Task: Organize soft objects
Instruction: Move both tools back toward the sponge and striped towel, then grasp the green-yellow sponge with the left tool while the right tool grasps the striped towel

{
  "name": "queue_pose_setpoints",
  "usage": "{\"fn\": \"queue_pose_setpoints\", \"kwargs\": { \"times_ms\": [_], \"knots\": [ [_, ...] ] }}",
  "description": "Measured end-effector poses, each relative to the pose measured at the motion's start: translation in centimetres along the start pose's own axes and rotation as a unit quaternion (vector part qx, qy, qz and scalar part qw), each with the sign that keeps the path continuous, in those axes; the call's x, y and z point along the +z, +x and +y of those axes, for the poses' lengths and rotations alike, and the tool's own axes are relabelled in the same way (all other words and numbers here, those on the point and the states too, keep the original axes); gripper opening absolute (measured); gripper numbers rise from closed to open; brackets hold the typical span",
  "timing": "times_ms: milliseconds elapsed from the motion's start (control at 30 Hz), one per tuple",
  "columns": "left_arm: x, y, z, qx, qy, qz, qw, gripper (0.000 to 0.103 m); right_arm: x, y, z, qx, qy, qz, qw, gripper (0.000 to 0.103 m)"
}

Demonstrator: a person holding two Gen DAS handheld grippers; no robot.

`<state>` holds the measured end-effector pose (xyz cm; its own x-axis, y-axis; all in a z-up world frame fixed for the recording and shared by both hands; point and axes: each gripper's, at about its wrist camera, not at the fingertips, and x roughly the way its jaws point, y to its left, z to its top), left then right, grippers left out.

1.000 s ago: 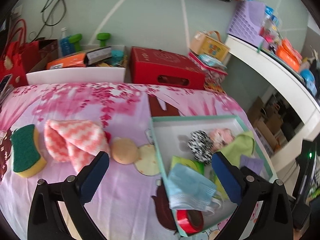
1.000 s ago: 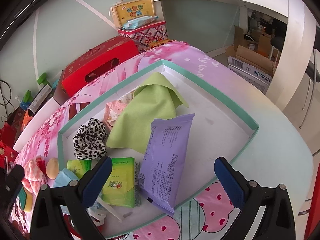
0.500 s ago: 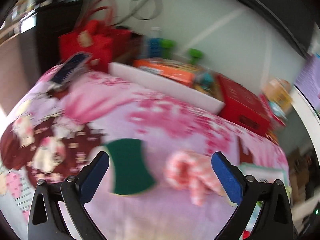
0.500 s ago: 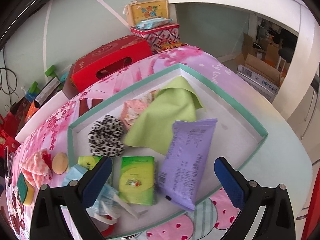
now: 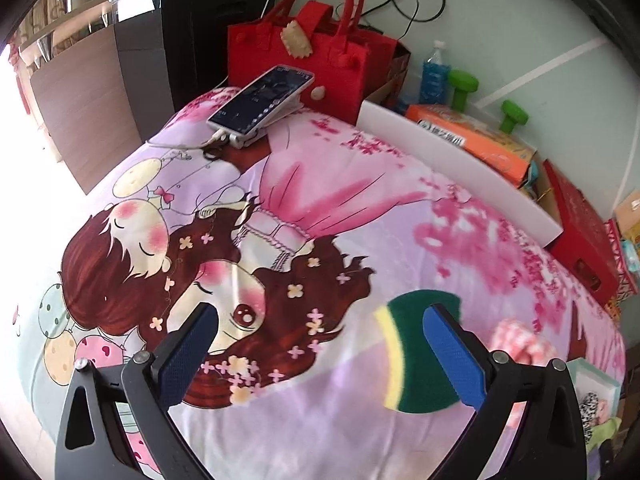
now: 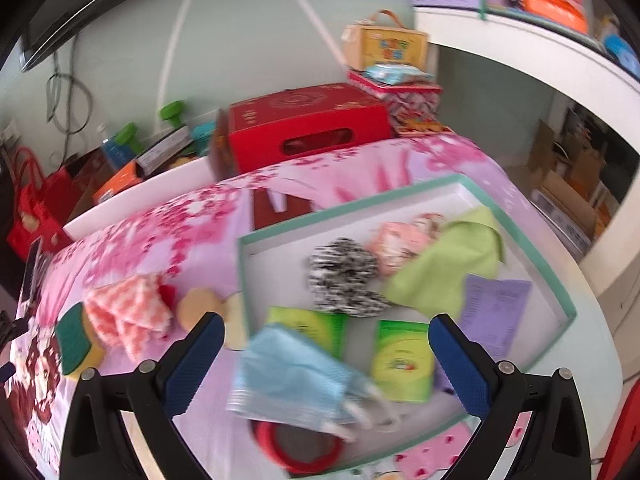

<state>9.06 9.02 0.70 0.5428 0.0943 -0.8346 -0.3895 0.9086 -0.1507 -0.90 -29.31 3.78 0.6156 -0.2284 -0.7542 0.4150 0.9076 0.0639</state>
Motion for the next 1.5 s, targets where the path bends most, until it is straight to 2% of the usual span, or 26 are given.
{"fn": "queue_pose_setpoints", "kwargs": {
  "times_ms": [367, 733, 1100, 1333, 1500],
  "knots": [
    [0.3, 2.1, 1.7, 0.005, -0.021, 0.029, 0.9993, 0.102, 1.2, -0.7, 7.2, 0.036, -0.052, -0.018, 0.998, 0.103],
    [0.3, 2.8, 1.8, 0.003, -0.034, 0.035, 0.9988, 0.102, 2.8, 0.0, 11.0, 0.073, -0.058, -0.044, 0.995, 0.103],
    [0.0, 3.7, -0.4, -0.029, -0.026, 0.037, 0.9986, 0.102, 0.0, 5.6, 16.4, 0.131, -0.136, 0.014, 0.982, 0.103],
    [-0.1, 4.4, -1.3, -0.038, -0.016, 0.039, 0.9984, 0.102, -1.7, 6.9, 18.7, 0.124, -0.177, 0.011, 0.976, 0.103],
    [-0.2, 4.9, -2.7, -0.051, 0.007, 0.048, 0.9975, 0.102, -2.0, 7.5, 18.8, 0.118, -0.187, 0.012, 0.975, 0.093]
  ]
}}
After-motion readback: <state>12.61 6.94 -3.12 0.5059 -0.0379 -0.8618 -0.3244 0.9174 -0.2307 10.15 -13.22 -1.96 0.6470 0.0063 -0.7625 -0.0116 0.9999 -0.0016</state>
